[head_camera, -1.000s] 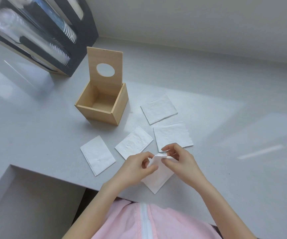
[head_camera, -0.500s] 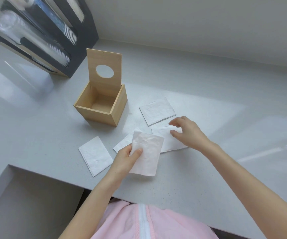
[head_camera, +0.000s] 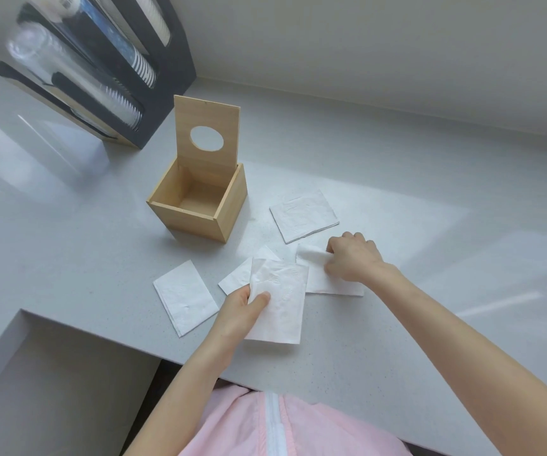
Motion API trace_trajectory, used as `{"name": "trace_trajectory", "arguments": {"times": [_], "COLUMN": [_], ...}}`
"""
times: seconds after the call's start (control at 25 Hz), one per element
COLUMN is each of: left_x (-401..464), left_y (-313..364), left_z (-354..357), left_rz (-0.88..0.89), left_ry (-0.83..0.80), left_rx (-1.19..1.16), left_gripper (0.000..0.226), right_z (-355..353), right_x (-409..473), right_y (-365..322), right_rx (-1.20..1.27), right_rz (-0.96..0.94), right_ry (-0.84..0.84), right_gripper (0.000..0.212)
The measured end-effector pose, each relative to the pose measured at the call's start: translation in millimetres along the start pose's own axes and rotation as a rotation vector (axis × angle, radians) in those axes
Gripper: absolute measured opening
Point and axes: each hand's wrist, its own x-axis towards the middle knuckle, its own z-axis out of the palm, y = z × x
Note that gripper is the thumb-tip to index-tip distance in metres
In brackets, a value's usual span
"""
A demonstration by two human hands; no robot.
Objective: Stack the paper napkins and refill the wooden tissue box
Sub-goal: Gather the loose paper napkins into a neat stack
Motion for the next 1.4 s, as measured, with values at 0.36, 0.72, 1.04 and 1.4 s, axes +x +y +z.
{"name": "trace_trajectory", "arguments": {"times": [0.36, 0.72, 1.04, 1.4], "left_x": [-1.1, -0.5, -4.8, -2.7], "left_y": [-3.8, -5.7, 2.0, -4.6], "left_z": [-2.0, -1.8, 4.1, 3.1], "left_rz": [-0.069, -0.113, -0.055, -0.071], "left_ry": [0.005, -0.148, -0.27, -0.282], "left_rx": [-0.086, -0.355, -0.469, -0.416], "left_gripper": [0.022, 0.028, 0.037, 0.038], "right_z": [19.9, -3.5, 33.8, 38.2], "right_x": [-37.6, -88.4, -90.5, -87.1], "right_y": [7.5, 6.5, -28.8, -32.0], "right_rx": [0.656, 1.49, 1.369, 1.273], "right_rz": [0.116, -0.026, -0.009, 0.037], "right_ry": [0.157, 0.093, -0.027, 0.036], "right_gripper": [0.01, 0.008, 0.009, 0.009]}}
